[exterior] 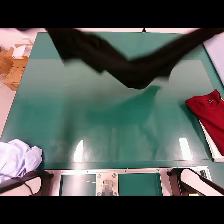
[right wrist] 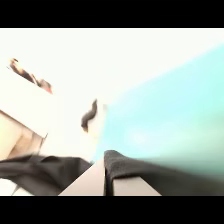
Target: Fold the shirts.
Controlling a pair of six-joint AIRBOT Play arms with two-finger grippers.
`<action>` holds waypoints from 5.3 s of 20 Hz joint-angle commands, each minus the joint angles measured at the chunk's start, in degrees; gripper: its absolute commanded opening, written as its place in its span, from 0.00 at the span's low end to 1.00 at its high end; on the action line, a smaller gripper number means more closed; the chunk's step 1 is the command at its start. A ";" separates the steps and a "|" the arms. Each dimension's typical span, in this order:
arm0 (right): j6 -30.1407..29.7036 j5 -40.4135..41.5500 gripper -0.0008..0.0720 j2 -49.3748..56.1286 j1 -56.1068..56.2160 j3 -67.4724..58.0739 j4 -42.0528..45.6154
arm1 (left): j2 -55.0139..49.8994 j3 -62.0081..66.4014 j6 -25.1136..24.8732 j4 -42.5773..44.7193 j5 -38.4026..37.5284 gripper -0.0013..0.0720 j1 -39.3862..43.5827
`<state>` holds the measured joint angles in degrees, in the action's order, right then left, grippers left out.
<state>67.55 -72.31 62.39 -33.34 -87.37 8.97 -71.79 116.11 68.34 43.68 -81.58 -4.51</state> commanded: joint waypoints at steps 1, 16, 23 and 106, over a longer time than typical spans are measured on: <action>3.26 5.64 0.03 -7.02 -5.55 -16.22 -5.79 | 14.01 4.52 6.51 -1.27 11.74 0.05 -4.57; 7.54 2.54 0.03 -12.31 -4.24 -9.62 6.03 | 24.50 -7.54 18.18 12.94 12.11 0.05 -5.60; -6.32 31.74 0.03 3.10 20.00 24.37 12.50 | 6.73 -45.24 -6.47 0.17 36.22 0.05 -5.53; 3.82 4.39 0.03 19.15 -2.14 39.50 45.09 | -23.06 -52.39 0.63 18.29 -1.62 0.06 -6.84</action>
<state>71.35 -67.44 81.58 -35.48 -47.90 54.08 -94.94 65.80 67.53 59.83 -81.25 -9.82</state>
